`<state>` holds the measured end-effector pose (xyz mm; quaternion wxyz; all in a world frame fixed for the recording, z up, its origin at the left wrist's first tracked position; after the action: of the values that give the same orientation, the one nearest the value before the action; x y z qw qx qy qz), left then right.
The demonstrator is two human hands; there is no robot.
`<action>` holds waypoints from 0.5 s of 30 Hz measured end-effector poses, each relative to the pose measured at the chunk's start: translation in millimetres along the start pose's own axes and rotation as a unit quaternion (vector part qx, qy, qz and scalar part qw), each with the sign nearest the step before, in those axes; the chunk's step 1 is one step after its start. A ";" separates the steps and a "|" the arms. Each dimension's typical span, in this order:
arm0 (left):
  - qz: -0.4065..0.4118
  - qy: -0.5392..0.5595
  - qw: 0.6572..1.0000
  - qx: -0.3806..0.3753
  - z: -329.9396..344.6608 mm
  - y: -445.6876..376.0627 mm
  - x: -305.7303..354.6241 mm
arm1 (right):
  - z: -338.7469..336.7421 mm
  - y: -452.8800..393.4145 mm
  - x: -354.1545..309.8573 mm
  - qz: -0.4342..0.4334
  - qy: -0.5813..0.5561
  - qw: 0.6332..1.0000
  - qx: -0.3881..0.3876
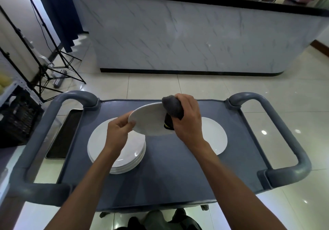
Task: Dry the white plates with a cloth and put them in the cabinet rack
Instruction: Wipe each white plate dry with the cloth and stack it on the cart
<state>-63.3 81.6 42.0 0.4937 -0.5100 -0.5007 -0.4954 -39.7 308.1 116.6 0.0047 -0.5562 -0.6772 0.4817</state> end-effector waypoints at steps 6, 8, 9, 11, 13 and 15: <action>-0.174 0.070 0.976 0.113 4.7 13.0 -13.3 | -18.3 -7.4 23.5 -0.020 -0.029 0.996 0.076; -0.263 0.116 0.956 0.061 21.5 15.1 -16.3 | -21.4 -9.6 27.8 -0.033 -0.031 0.996 0.082; -0.299 0.149 0.942 0.029 31.3 15.0 -15.0 | -22.7 -10.3 29.2 -0.039 -0.032 0.996 0.079; -0.340 0.209 0.917 -0.019 49.3 12.3 -8.6 | -25.2 -11.1 30.6 -0.050 -0.040 0.996 0.066; -0.348 0.244 0.905 -0.023 64.0 7.4 -1.1 | -27.3 -10.4 31.5 -0.060 -0.052 0.996 0.051; -0.353 0.256 0.900 0.003 74.9 3.9 4.2 | -28.5 -8.6 33.6 -0.067 -0.060 0.995 0.034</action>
<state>-58.5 156.5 44.5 0.3986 -0.1538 -0.5057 -0.7495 -43.5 352.8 119.7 0.0151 -0.4792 -0.6948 0.5361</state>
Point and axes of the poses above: each hand's wrist, its own y-axis away from the middle knuckle, its own z-axis out of the palm, x = y × z, the point moved 5 cm from there along -y, towards the middle knuckle, and after that the axes turned 2 degrees about -y, right-handed, at the moved point
